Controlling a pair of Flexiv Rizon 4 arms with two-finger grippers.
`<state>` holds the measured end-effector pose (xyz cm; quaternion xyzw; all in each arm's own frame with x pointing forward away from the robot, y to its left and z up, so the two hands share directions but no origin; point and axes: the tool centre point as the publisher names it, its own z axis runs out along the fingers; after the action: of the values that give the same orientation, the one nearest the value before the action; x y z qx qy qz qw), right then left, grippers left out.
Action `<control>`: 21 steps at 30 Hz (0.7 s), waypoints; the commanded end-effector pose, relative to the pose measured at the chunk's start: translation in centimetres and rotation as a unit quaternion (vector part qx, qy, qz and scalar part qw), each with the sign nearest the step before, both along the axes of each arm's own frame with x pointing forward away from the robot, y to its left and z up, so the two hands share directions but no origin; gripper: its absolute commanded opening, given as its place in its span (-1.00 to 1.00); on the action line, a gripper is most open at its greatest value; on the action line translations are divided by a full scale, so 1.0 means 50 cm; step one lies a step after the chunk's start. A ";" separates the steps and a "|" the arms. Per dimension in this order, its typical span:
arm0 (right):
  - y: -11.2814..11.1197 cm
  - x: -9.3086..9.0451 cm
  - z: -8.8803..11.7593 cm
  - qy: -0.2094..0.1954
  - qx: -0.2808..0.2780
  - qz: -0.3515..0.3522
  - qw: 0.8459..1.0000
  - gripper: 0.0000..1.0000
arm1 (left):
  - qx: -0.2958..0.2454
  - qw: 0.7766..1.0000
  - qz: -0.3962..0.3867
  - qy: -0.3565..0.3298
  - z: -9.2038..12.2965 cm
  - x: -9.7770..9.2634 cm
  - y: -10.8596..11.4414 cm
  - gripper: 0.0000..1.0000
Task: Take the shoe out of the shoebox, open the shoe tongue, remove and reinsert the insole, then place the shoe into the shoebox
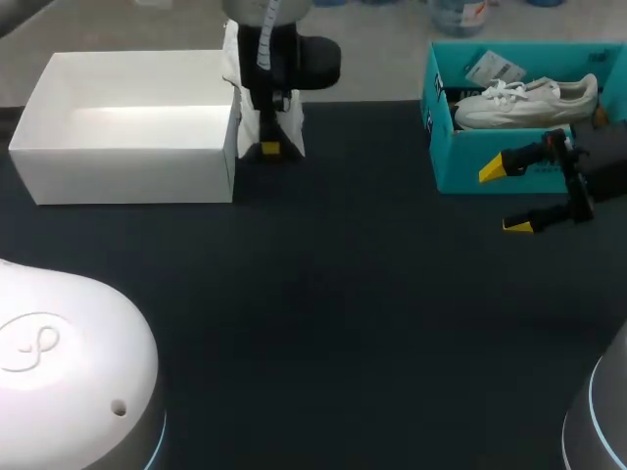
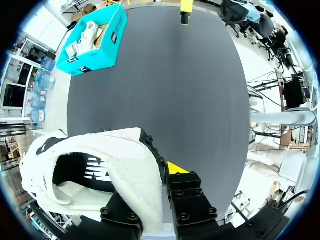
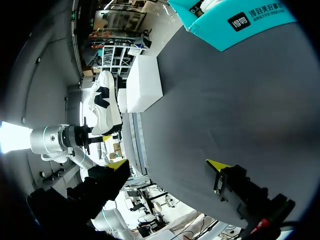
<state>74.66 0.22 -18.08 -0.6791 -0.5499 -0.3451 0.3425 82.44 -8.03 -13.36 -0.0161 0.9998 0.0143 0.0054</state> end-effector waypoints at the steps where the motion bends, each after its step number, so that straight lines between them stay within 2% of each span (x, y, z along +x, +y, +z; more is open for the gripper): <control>1: 0.002 0.000 -0.001 0.001 -0.002 0.000 1.000 1.00 | -0.023 1.000 0.005 0.015 0.004 0.058 0.124 -1.00; 6: 0.002 0.000 -0.001 0.001 -0.002 0.000 1.000 1.00 | -0.017 0.999 0.024 0.032 0.000 0.120 0.229 -1.00; 12: 0.002 0.000 -0.001 0.001 -0.002 0.000 1.000 1.00 | -0.016 0.998 0.040 0.034 0.002 0.176 0.352 -1.00; 21: 0.002 0.000 -0.001 0.001 -0.002 0.000 1.000 1.00 | -0.029 0.999 0.025 0.029 -0.007 0.218 0.513 -1.00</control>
<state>74.65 0.22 -18.08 -0.6791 -0.5500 -0.3451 0.3425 93.60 13.46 -13.59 -0.0439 0.9983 0.0245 -0.0293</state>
